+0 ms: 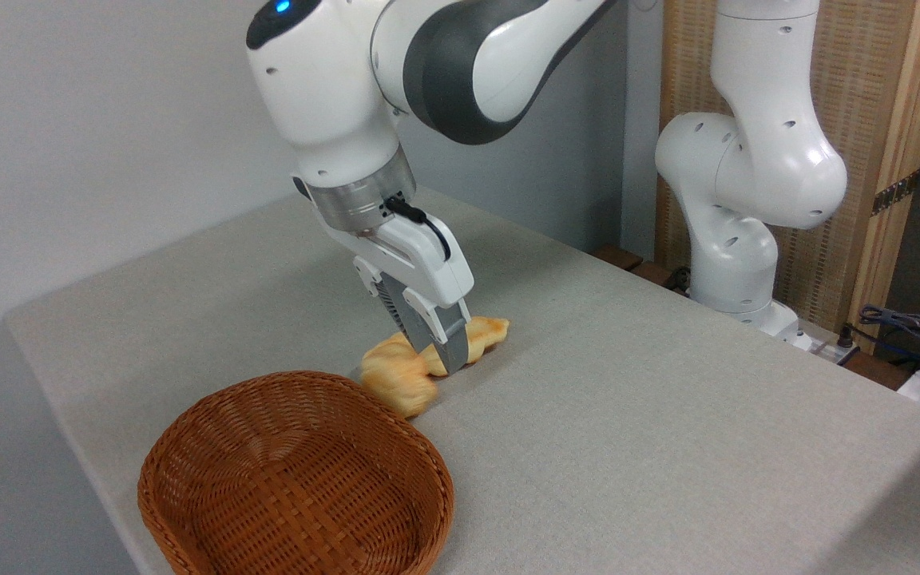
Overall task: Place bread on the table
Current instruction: 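Lower the bread roll onto the table beside the flat bread and release, then raise the open gripper away from the bread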
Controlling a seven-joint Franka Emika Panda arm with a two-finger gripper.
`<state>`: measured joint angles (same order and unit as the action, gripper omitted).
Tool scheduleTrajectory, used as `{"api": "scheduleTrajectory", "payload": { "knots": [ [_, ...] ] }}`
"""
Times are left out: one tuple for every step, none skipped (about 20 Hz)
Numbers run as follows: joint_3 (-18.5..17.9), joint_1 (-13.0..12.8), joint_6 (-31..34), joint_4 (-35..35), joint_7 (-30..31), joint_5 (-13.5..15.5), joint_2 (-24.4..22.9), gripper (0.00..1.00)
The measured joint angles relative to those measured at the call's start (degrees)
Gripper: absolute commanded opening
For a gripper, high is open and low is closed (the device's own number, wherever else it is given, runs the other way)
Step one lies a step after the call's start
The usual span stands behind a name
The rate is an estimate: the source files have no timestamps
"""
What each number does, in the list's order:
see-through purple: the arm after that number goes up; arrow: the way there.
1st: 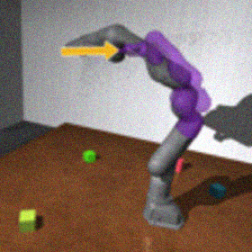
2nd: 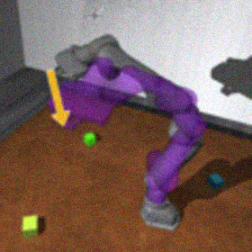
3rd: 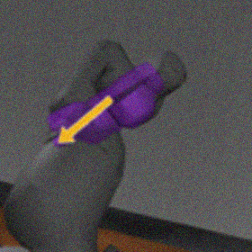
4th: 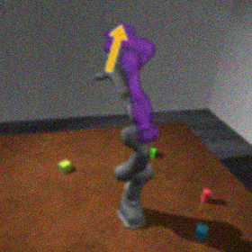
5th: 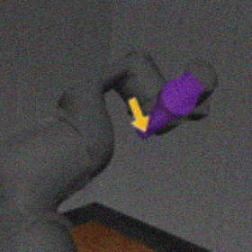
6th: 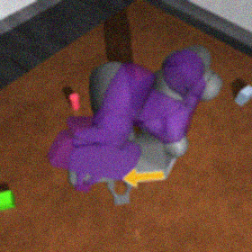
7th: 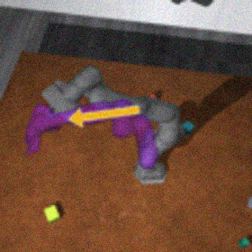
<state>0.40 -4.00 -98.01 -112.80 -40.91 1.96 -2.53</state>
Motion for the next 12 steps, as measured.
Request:
{"api": "scheduleTrajectory", "payload": {
  "knots": [
    [0.0,-0.1,0.0,-0.2,-0.1,0.0,0.0,0.74],
    [0.0,-0.2,0.0,-0.3,-0.3,0.0,-0.1,0.84],
    [0.0,-0.4,-0.1,-0.3,-0.3,0.0,-0.1,1.0],
    [0.0,-0.5,-0.1,-0.3,-0.3,0.0,-0.2,1.0],
    [0.0,-0.6,-0.1,-0.3,-0.3,0.0,-0.3,1.0],
    [0.0,-0.8,-0.4,-0.3,-0.4,0.0,-0.4,1.0],
    [0.1,-1.2,-1.1,-0.3,-0.4,0.0,-0.6,1.0],
    [0.1,-1.8,-2.2,-0.2,-0.4,0.0,-0.8,1.0],
    [0.1,-2.3,-2.9,0.0,-0.4,0.0,-1.0,1.0],
    [0.2,-2.7,-3.5,0.7,-0.4,0.0,-1.2,1.0],
    [0.4,-2.8,-3.9,2.0,-0.4,0.0,-1.5,1.0],
    [0.6,-2.9,-4.0,3.6,-0.4,0.0,-1.8,1.0]
  ]
}}
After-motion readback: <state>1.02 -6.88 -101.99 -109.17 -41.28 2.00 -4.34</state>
